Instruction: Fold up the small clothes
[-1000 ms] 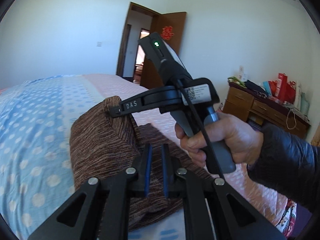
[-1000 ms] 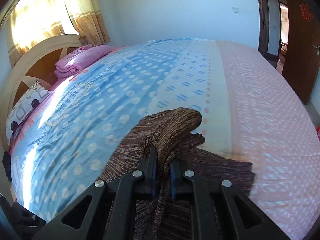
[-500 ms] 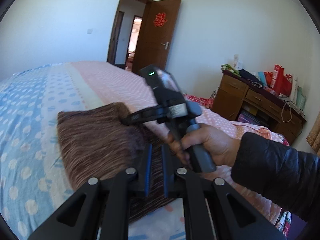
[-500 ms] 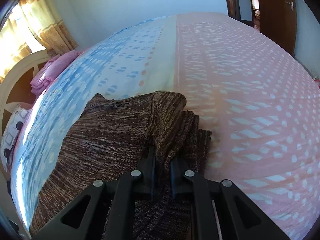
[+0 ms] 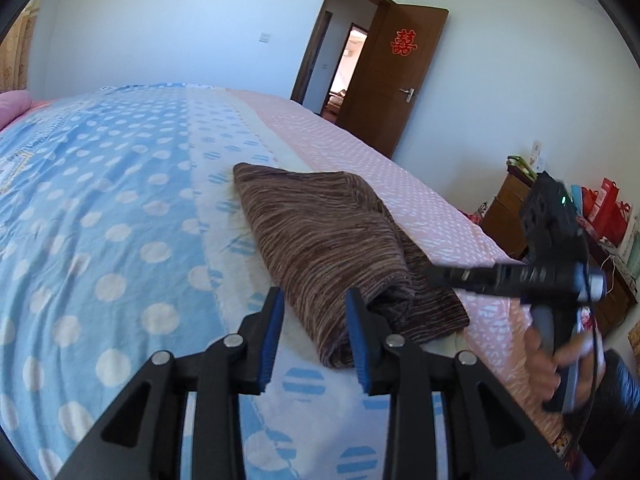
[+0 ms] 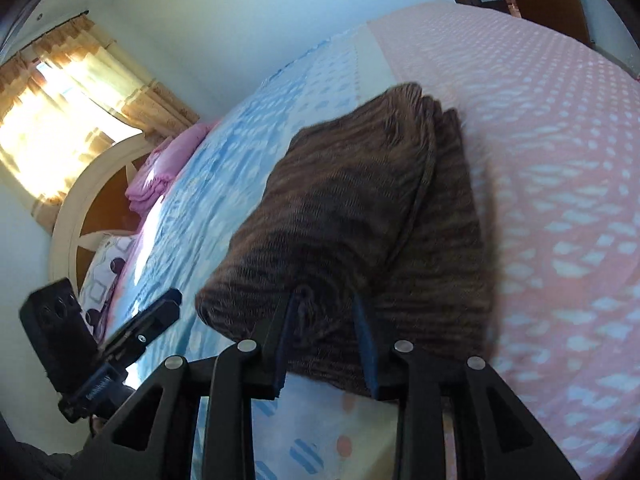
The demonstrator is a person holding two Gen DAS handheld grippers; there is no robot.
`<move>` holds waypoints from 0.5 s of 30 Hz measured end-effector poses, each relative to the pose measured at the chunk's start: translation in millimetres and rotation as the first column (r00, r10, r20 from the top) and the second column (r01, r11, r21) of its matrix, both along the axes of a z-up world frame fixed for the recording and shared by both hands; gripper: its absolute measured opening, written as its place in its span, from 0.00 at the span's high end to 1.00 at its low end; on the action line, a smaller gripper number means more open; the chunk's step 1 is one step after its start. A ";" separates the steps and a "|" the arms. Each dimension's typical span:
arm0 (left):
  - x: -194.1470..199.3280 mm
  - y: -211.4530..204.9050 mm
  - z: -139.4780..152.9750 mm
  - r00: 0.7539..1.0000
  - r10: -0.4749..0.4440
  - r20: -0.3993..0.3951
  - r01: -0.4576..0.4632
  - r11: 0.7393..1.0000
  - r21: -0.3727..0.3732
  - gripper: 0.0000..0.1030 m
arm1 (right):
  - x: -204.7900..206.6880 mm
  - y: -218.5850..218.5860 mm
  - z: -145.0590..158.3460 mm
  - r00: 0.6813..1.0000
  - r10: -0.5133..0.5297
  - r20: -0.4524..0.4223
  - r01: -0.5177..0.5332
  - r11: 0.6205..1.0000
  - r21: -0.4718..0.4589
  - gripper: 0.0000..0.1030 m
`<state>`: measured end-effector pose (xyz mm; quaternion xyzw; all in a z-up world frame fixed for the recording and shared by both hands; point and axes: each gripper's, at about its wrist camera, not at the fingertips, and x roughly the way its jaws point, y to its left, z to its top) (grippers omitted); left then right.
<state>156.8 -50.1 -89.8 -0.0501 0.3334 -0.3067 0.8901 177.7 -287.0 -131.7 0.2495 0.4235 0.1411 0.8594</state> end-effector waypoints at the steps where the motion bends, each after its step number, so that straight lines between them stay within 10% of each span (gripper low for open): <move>1: -2.9 1.5 1.2 1.000 -0.001 0.000 0.001 1.000 0.002 0.67 | 3.1 6.5 -7.6 1.000 -0.006 -0.018 0.006 1.000 -0.013 0.70; 6: -18.3 11.3 8.4 0.999 -0.003 0.038 0.003 1.000 0.003 0.45 | 17.0 23.0 -23.5 1.000 -0.014 -0.022 0.014 1.000 -0.014 0.70; 9: -14.8 13.8 5.3 1.000 0.000 0.030 0.000 1.000 0.007 0.43 | 22.0 28.4 -25.9 0.999 -0.015 -0.034 0.013 0.999 -0.050 0.88; 15: -10.9 18.2 6.3 1.000 0.006 0.022 -0.006 1.000 -0.005 0.43 | 15.1 7.7 2.4 1.000 -0.018 -0.017 0.016 0.992 -0.122 0.91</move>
